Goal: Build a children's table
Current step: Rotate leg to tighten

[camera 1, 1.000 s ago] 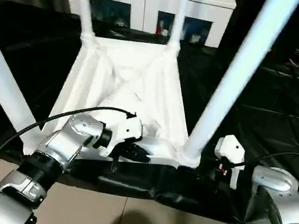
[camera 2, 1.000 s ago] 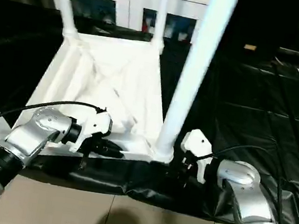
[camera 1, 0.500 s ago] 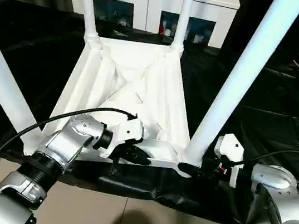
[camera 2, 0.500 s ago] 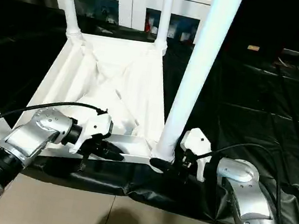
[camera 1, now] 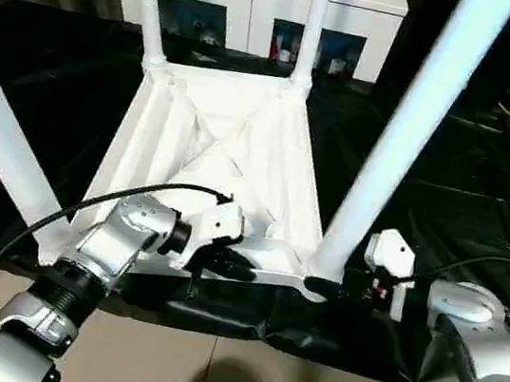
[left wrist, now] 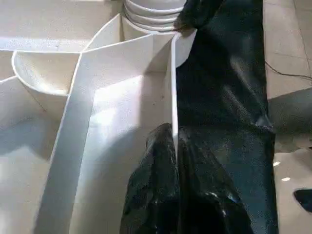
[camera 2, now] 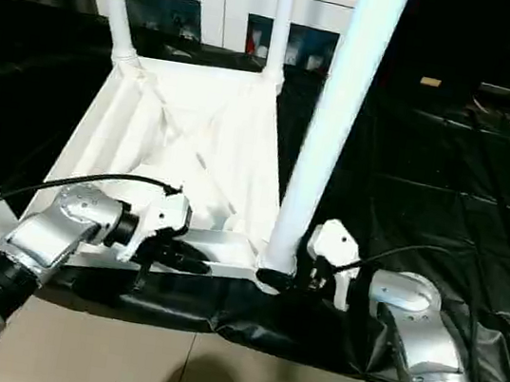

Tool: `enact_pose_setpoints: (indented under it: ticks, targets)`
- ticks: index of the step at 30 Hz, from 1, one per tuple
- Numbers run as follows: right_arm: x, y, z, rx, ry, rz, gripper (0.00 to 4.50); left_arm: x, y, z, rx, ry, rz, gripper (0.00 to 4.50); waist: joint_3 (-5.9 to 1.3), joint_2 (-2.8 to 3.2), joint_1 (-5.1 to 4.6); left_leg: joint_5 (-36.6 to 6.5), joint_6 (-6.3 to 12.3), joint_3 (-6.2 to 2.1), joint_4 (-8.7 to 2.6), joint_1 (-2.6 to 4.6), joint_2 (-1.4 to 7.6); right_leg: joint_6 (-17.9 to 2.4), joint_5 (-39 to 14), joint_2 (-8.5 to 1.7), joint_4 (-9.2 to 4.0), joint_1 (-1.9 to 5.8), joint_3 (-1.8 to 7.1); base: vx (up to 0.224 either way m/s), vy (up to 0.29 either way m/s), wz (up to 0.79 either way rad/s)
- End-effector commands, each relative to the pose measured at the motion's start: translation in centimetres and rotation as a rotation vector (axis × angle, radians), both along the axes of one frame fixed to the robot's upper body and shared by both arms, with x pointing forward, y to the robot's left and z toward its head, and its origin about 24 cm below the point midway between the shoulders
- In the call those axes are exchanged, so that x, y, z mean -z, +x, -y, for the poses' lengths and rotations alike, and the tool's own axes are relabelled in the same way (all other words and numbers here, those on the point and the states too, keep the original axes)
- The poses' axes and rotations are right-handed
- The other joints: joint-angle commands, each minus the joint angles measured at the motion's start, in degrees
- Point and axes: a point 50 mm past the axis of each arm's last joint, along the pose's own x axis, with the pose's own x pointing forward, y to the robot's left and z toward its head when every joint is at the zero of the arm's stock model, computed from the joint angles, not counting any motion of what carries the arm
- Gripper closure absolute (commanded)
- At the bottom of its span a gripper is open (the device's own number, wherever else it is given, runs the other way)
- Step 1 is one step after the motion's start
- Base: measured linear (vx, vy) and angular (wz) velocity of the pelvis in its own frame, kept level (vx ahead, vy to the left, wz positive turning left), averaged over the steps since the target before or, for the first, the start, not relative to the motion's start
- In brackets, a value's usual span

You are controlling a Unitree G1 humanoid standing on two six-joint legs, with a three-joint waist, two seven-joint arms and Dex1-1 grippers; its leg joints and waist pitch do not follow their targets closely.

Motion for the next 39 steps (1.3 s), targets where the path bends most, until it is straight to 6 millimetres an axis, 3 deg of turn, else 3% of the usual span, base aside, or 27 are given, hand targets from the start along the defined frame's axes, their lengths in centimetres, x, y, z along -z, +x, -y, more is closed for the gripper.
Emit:
enact_pose_setpoints:
  ticks: [1,3,4,9,12,13,15,17,20,22,23,26,27,29,30,31,32,35,37,39]
  targets:
    - [-0.2,2.0,0.0,0.246,0.04,0.058,1.82,-0.6,0.5,1.4,-0.017,-0.047,0.036,4.5,-4.24,-0.69,-0.49,-15.09,3.3,-1.13,-4.57,0.76,2.55,-12.25,-19.26,-1.66,-3.36,2.49,1.77,0.0,0.0,0.0]
    - [0.3,2.6,-0.9,0.384,0.086,0.053,1.83,-0.4,1.3,2.1,-0.106,-0.043,0.064,4.5,-4.19,-1.08,-1.24,-16.69,1.65,-1.35,-4.79,0.77,2.36,-11.29,-21.94,-1.61,-3.68,2.61,1.52,0.0,0.0,0.0]
    - [0.4,2.7,-1.2,0.433,0.096,0.055,1.83,-0.4,1.6,2.4,-0.141,-0.041,0.076,4.5,-4.2,-0.99,-1.5,-17.65,0.9,-1.35,-4.8,1.06,2.33,-10.54,-23.62,-1.6,-3.87,2.39,1.54,0.0,0.0,0.0]
    - [0.8,3.3,-3.4,0.643,0.127,0.056,1.84,-0.5,3.1,4.5,-0.351,-0.094,0.08,4.5,-4.13,-1.11,-2.04,-18.19,0.44,-1.37,-4.76,1.04,2.06,-8.55,-26.73,-1.57,-4.52,2.13,1.5,0.0,0.0,0.0]
    - [1.1,3.9,-5.0,0.818,0.102,0.071,1.84,-0.7,4.6,5.7,-0.618,-0.127,0.088,4.5,-4.22,-0.9,-2.09,-17.93,0.28,-1.27,-4.58,1.22,1.95,-8.47,-26.44,-1.41,-4.65,1.83,1.5,0.0,0.0,0.0]
    - [1.1,4.0,-5.5,0.848,0.099,0.075,1.84,-0.7,4.9,5.9,-0.667,-0.129,0.1,4.5,-4.39,-1.14,-1.86,-17.73,0.43,-1.28,-4.51,1.47,1.85,-8.48,-26.34,-1.47,-4.8,1.77,1.44,0.0,0.0,0.0]
    - [0.3,4.4,-7.3,0.796,0.044,0.167,1.85,-0.8,5.1,6.5,-0.688,-0.115,0.14,4.5,-4.5,-1.15,-1.85,-15.51,1.59,-1.38,-4.66,0.6,1.77,-7.87,-23.88,-1.46,-4.52,2.48,1.34,0.0,0.0,0.0]
    - [-0.2,4.5,-8.6,0.741,0.085,0.169,1.85,-0.8,4.8,7.0,-0.654,-0.117,0.146,4.5,-4.62,-1.1,-1.74,-14.35,2.99,-1.24,-4.51,0.58,1.74,-8.06,-21.69,-1.47,-4.39,2.51,1.43,0.0,0.0,0.0]
    - [-0.5,4.4,-9.1,0.725,0.119,0.164,1.85,-0.8,4.7,7.1,-0.628,-0.116,0.152,4.5,-4.74,-1.03,-1.73,-12.86,4.23,-1.15,-4.36,0.47,1.74,-8.75,-19.34,-1.43,-4.09,2.63,1.45,0.0,0.0,0.0]
    - [-0.7,4.2,-8.9,0.697,0.134,0.172,1.85,-0.9,4.5,6.9,-0.585,-0.118,0.157,4.5,-4.87,-1.04,-1.57,-11.29,5.25,-1.09,-4.19,0.39,1.77,-9.51,-17.58,-1.54,-3.82,2.79,1.46,0.0,0.0,0.0]
    - [-0.8,4.1,-8.8,0.684,0.14,0.178,1.29,-0.9,4.4,6.8,-0.564,-0.119,0.158,4.5,-4.87,-1.0,-1.54,-10.85,5.65,-1.04,-4.16,0.48,1.8,-9.79,-17.07,-1.48,-3.81,2.73,1.45,0.0,0.0,0.0]
    - [-0.9,3.9,-8.3,0.65,0.131,0.191,1.15,-0.9,4.0,6.6,-0.507,-0.118,0.163,4.5,-4.79,-1.13,-1.57,-11.08,5.8,-0.98,-4.2,0.48,1.79,-9.84,-17.87,-1.44,-3.93,2.73,1.39,0.0,0.0,0.0]
    - [-1.0,3.7,-7.3,0.602,0.112,0.208,0.97,-0.8,3.6,6.1,-0.437,-0.113,0.159,4.5,-4.69,-1.06,-1.46,-11.74,5.88,-1.18,-4.34,0.2,1.81,-9.01,-18.61,-1.47,-3.89,3.09,1.31,0.0,0.0,0.0]
    - [-1.2,3.4,-5.8,0.508,0.092,0.219,0.86,-0.7,2.8,5.2,-0.318,-0.102,0.163,4.5,-4.41,-0.99,-2.48,-13.14,5.69,-1.59,-4.82,-0.76,1.92,-7.84,-20.33,-1.4,-3.8,3.62,1.04,0.0,0.0,0.0]
    - [-1.2,3.4,-5.8,0.508,0.092,0.219,0.78,-0.7,2.8,5.2,-0.318,-0.102,0.163,4.5,-4.58,-0.85,-2.51,-14.55,5.32,-1.64,-4.67,-0.31,2.01,-7.32,-22.28,-1.57,-4.1,3.34,1.09,0.0,0.0,0.0]
    - [-1.4,3.3,-5.3,0.469,0.091,0.216,0.78,-0.7,2.5,4.9,-0.274,-0.097,0.169,4.5,-4.68,-0.66,-2.36,-15.49,5.04,-1.47,-4.45,0.62,2.1,-8.13,-22.27,-1.6,-4.34,2.65,1.32,0.0,0.0,0.0]
    - [-1.4,3.3,-5.3,0.469,0.091,0.216,0.54,-0.7,2.5,4.9,-0.274,-0.097,0.169,4.5,-4.64,-0.66,-2.42,-15.53,4.89,-1.33,-4.43,0.8,2.18,-8.82,-21.51,-1.49,-4.31,2.37,1.5,0.0,0.0,0.0]
    - [-2.0,2.6,-2.7,0.327,0.077,0.198,0.36,-0.3,1.6,3.2,-0.176,-0.058,0.141,4.5,-4.57,-0.54,-2.07,-15.03,4.76,-1.34,-4.6,0.62,2.44,-11.01,-17.8,-1.37,-3.69,2.89,1.5,0.0,0.0,0.0]
    - [-2.2,2.1,-1.7,0.254,0.062,0.18,0.11,-0.2,1.2,2.5,-0.122,-0.036,0.138,4.5,-4.53,-0.43,-1.8,-15.26,5.19,-1.23,-4.56,0.87,2.54,-11.65,-16.62,-1.31,-3.55,2.62,1.63,0.0,0.0,0.0]
    - [-2.1,0.9,-0.2,0.13,0.023,0.122,0.11,-0.1,0.4,1.5,-0.027,-0.02,0.119,4.5,-4.68,-0.46,-1.37,-14.67,5.59,-1.31,-4.51,0.88,2.75,-11.88,-15.33,-1.46,-3.25,2.92,1.7,0.0,0.0,0.0]
